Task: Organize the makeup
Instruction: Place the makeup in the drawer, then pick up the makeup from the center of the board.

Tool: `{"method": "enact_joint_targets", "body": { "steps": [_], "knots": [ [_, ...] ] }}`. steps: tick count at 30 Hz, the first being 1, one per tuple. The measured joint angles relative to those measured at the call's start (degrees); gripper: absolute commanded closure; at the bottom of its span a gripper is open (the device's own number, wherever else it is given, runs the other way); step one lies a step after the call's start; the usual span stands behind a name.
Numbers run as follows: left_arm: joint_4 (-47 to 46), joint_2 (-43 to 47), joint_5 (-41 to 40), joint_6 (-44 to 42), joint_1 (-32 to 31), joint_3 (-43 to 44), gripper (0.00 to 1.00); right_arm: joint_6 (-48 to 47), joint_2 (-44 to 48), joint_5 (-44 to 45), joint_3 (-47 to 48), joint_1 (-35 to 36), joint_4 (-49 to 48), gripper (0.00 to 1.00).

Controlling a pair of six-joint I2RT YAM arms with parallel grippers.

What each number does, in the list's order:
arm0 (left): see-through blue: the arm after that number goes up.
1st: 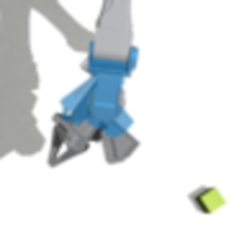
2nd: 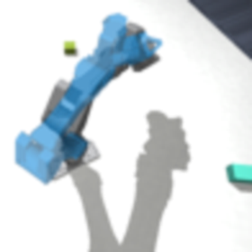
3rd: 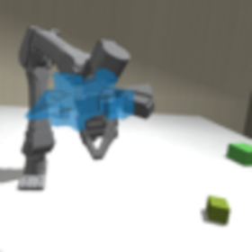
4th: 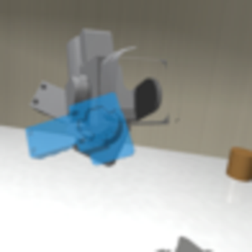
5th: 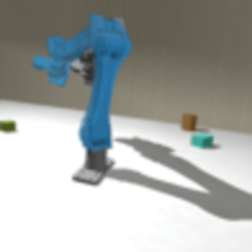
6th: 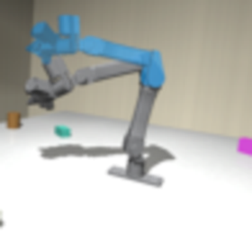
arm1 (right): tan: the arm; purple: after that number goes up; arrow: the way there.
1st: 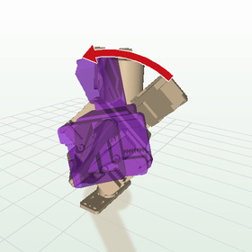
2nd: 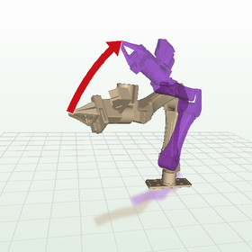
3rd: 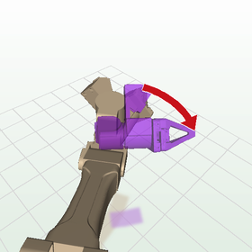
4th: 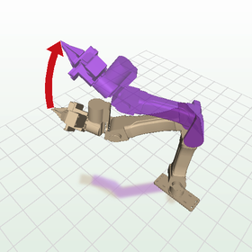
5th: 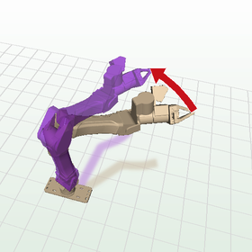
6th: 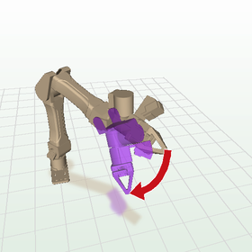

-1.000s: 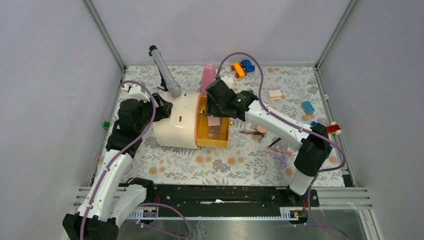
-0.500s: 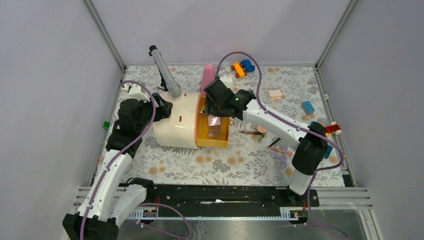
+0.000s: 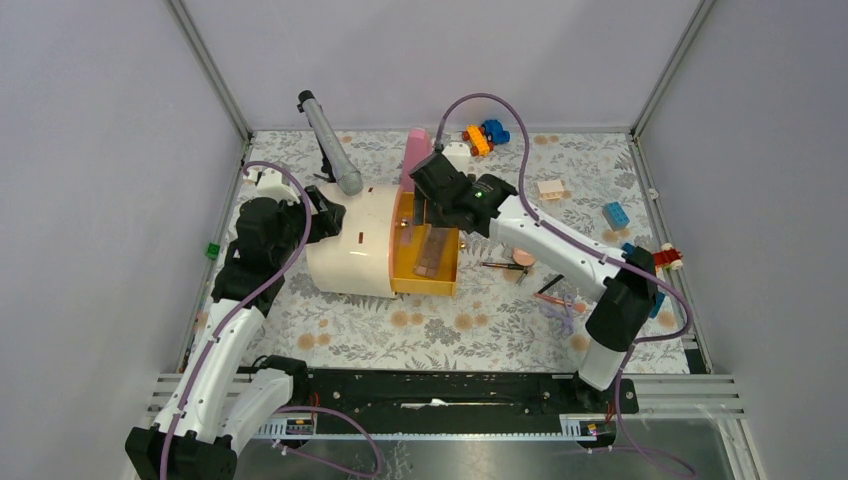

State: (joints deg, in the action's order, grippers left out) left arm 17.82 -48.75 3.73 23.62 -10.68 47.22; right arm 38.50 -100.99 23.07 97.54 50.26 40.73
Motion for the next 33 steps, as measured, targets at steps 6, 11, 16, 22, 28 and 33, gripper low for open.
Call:
{"method": "enact_joint_targets", "body": {
  "steps": [6,11,16,22,28,33],
  "knots": [
    [0.00,0.00,0.00,0.00,0.00,0.00,0.27,-1.66,6.60,4.48,-3.89,-4.70,2.16,0.25],
    [0.00,0.00,0.02,0.00,0.00,0.00,0.27,-2.51,17.18,4.48,-15.12,-18.99,0.55,0.31],
    [0.00,0.00,0.02,0.00,0.00,0.00,0.27,-3.69,19.21,-0.31,-24.59,-26.91,-3.56,0.44],
    [0.00,0.00,0.00,0.00,0.00,0.00,0.27,-3.93,12.63,-12.85,-29.42,-27.02,-11.61,0.48],
    [0.00,0.00,0.02,-0.02,0.00,0.00,0.27,-3.93,6.45,-17.64,-30.67,-27.02,-16.11,0.42],
    [0.00,0.00,0.02,0.00,0.00,0.00,0.27,-3.96,3.39,-17.44,-30.69,-27.02,-17.31,0.32]
  ]
}}
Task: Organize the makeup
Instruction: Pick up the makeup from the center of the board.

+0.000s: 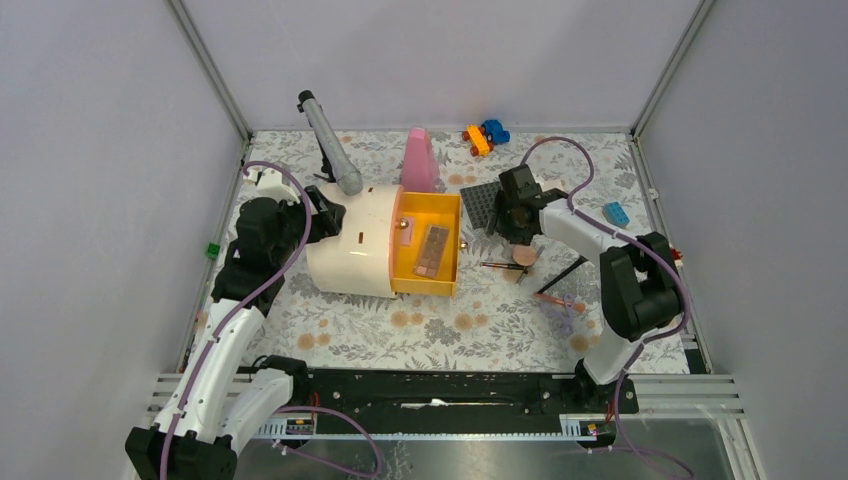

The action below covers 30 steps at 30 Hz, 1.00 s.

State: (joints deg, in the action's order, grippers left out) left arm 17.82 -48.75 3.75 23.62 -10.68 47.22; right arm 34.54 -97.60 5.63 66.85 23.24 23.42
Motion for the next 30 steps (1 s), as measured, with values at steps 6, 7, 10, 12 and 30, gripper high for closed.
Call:
{"method": "enact_joint_targets", "body": {
  "steps": [6,7,10,12,30],
  "knots": [
    [0.00,0.00,0.00,0.00,0.00,0.00,0.27,0.07,-2.80,1.57,-0.31,0.00,-0.11,0.22],
    [0.00,0.00,0.00,0.00,0.00,0.00,0.27,0.07,-3.10,2.01,-0.35,0.00,-0.02,0.21],
    [0.00,0.00,0.00,0.00,0.00,0.00,0.27,0.04,-3.74,3.39,-0.37,0.00,0.31,0.20],
    [0.00,0.00,0.00,0.00,0.00,0.00,0.27,0.04,-3.91,4.63,-0.37,0.00,0.81,0.20],
    [0.00,0.00,0.00,0.00,0.00,0.00,0.27,0.22,-7.15,21.29,2.23,0.00,11.91,0.16]
  ]
}}
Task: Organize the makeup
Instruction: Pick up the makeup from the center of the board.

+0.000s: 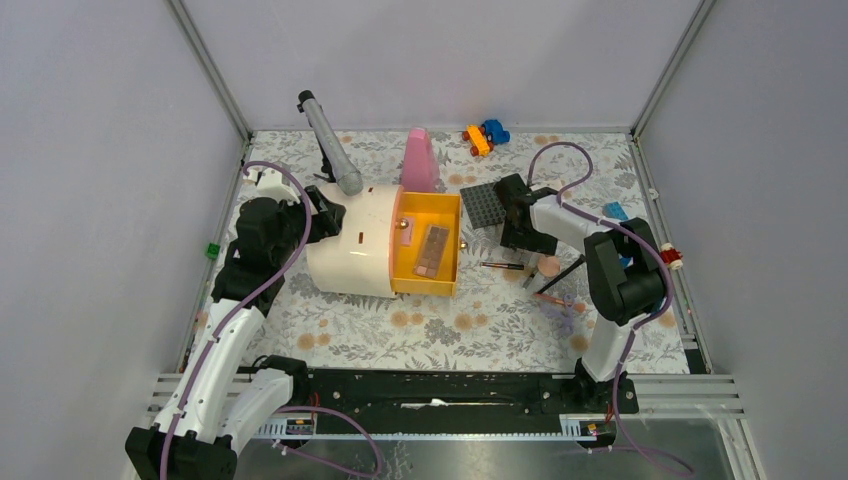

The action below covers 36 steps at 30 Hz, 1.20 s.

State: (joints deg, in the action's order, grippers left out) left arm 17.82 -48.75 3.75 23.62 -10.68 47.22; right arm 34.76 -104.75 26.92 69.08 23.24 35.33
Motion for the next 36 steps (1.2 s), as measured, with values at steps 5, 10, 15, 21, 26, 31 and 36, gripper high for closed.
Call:
{"method": "enact_joint_targets", "body": {
  "steps": [5,10,15,21,26,31,36],
  "knots": [
    [0.00,0.00,0.00,0.00,0.02,0.00,0.27,-0.22,1.27,-1.68,-0.48,0.00,-1.44,0.03],
    [0.00,0.00,0.00,0.00,0.00,0.00,0.27,-0.15,4.11,-7.41,-1.66,0.00,-6.08,0.02],
    [0.00,0.00,0.00,0.00,0.00,0.00,0.27,0.48,2.80,-10.51,-1.64,0.00,-8.26,0.01],
    [0.00,0.00,0.00,0.00,0.00,0.00,0.27,1.60,-0.04,-10.03,-1.55,0.00,-8.00,0.00],
    [0.00,0.00,0.00,-0.02,0.00,0.00,0.27,1.75,-0.66,-9.84,-1.25,0.00,-7.56,0.03],
    [0.00,0.00,-0.02,-0.02,0.00,0.00,0.27,1.73,-2.38,-9.09,0.74,-0.04,-5.40,0.08],
    [0.00,0.00,0.00,-0.02,0.00,0.00,0.27,1.79,-3.34,-8.35,1.07,-0.20,-5.05,0.08]
  ]
}}
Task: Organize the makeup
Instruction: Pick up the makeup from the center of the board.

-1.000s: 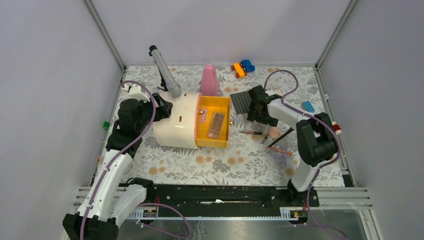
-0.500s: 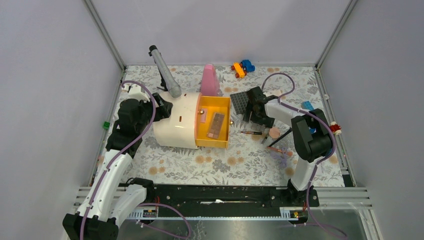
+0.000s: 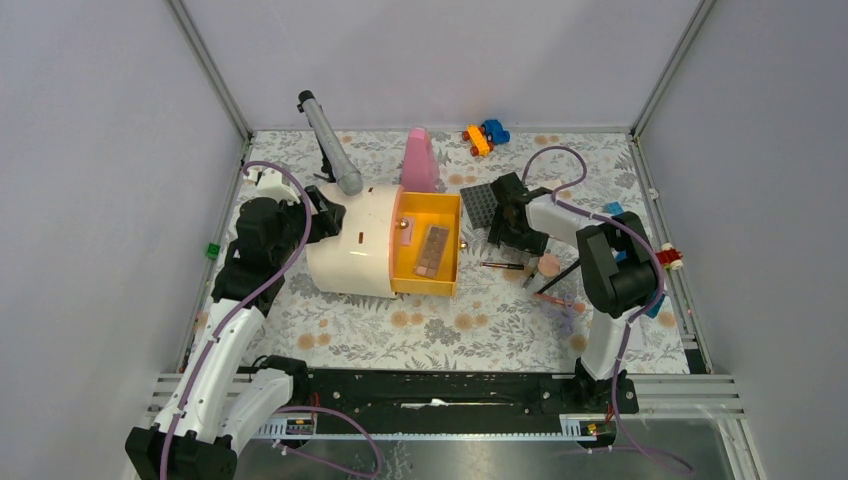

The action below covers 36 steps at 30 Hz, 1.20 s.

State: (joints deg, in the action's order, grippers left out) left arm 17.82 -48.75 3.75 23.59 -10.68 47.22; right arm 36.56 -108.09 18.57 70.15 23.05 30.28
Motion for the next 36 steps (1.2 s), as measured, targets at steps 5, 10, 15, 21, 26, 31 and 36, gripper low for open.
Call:
{"method": "enact_joint_targets", "body": {
  "steps": [5,10,15,21,26,31,36],
  "knots": [
    [0.00,0.00,0.02,0.00,0.00,0.00,0.27,0.66,0.00,0.94,-0.55,-0.20,-0.79,0.08],
    [0.00,0.00,0.02,0.00,0.00,0.00,0.27,0.87,0.13,1.31,-0.90,-0.22,-1.42,0.25],
    [0.00,0.00,0.02,0.00,0.00,0.00,0.27,0.96,0.28,1.25,-1.40,-0.28,-2.19,0.20],
    [0.00,0.00,0.04,0.00,0.00,0.00,0.27,1.66,2.10,0.00,-4.50,-1.09,-5.29,0.16],
    [0.00,0.00,0.04,0.00,0.02,0.00,0.27,1.29,3.15,0.00,-6.21,-1.42,-6.78,0.41],
    [0.00,0.00,0.07,0.00,0.02,0.00,0.27,1.27,4.39,-0.15,-7.80,-1.68,-8.48,0.51],
    [0.00,0.00,0.07,0.00,0.02,0.00,0.27,0.76,7.45,-0.20,-10.69,-1.73,-8.83,0.52]
  ]
}}
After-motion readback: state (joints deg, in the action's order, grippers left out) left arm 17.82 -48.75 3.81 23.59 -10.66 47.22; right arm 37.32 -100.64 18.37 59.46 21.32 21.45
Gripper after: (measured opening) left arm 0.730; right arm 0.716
